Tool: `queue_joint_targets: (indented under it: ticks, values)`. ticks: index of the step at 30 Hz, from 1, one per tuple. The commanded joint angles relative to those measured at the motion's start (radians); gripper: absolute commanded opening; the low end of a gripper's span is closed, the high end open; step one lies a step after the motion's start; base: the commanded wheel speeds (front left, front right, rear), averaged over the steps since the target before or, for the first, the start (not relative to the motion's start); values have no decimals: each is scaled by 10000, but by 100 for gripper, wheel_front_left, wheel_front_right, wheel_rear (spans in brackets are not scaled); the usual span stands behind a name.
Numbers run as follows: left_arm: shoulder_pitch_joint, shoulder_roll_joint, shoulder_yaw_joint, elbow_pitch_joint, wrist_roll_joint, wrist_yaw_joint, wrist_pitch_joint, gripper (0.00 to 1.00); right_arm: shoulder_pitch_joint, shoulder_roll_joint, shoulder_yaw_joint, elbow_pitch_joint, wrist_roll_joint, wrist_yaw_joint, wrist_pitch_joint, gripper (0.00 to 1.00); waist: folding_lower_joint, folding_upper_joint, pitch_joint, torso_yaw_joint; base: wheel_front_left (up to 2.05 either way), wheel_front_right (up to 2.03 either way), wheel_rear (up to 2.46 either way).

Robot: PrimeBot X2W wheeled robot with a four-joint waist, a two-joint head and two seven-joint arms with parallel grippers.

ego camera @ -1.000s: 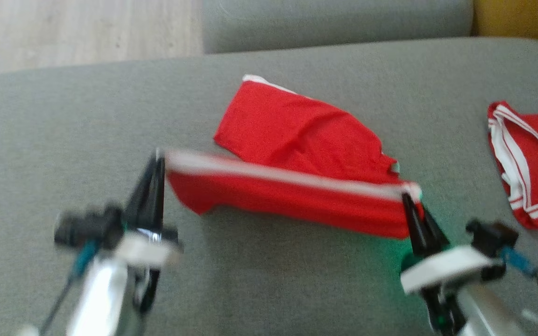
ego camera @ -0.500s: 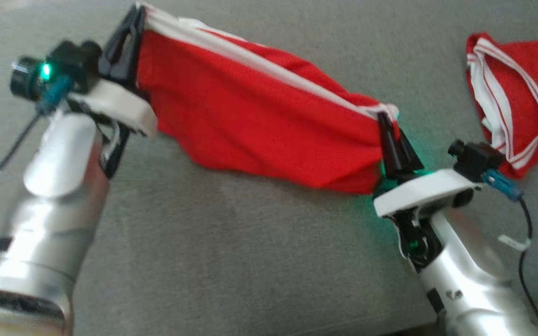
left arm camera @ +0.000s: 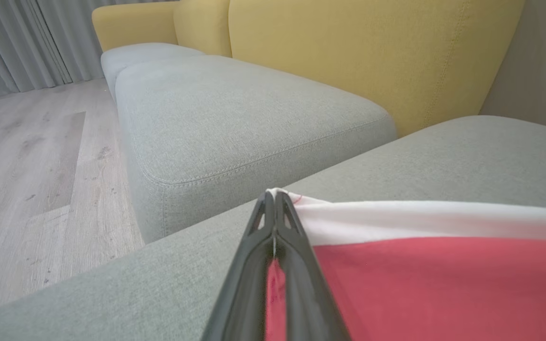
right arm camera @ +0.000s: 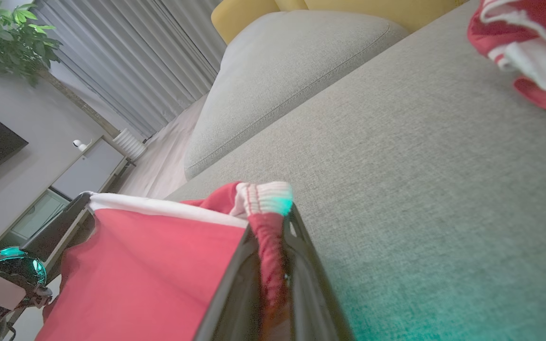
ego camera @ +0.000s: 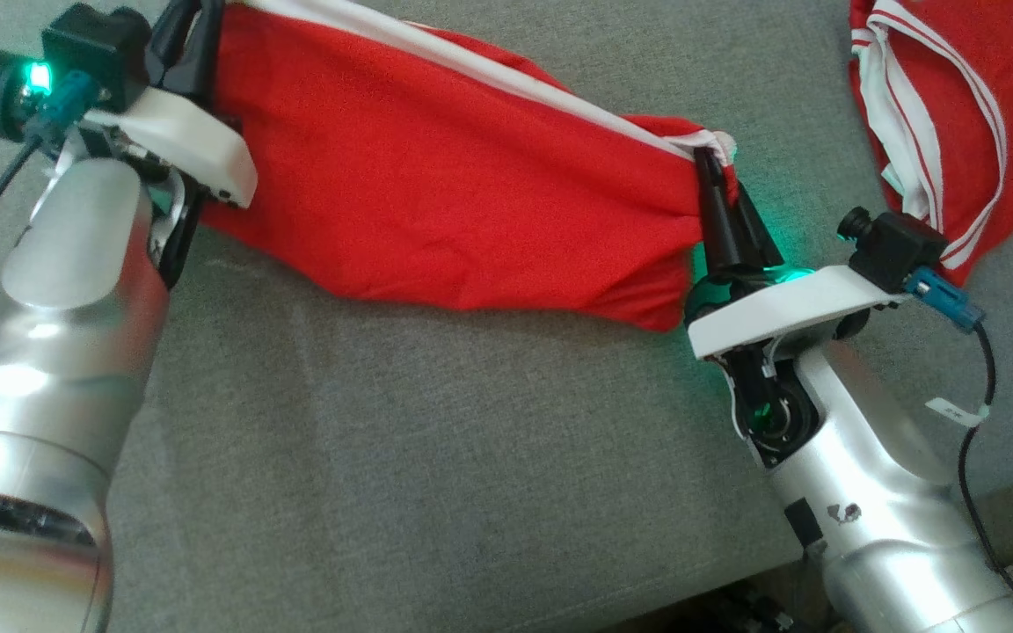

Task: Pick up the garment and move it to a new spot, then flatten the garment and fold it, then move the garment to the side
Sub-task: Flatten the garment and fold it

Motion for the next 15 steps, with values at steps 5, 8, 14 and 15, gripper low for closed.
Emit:
queue_joint_targets:
  ticks: [5, 8, 14, 15]
  values:
    - [-484, 339, 417, -398, 71, 20, -109, 0, 124, 193, 100, -364, 86, -9, -38, 100, -1, 0, -49, 45, 0, 0, 0]
    - [-303, 278, 539, -421, 106, 20, -110, 100, 161, 196, 118, -408, 91, -9, -38, 100, -1, 0, -116, 91, 0, 0, 0]
    - [259, 126, 1122, -773, 40, 57, -111, 100, 401, 199, -808, -627, -922, -9, -38, 100, -1, 0, -355, 252, 0, 0, 0]
    - [392, 98, 1261, -858, 15, 79, -111, 100, 489, 199, -1026, -710, -1157, -9, -38, 100, -1, 0, -396, 275, 0, 0, 0]
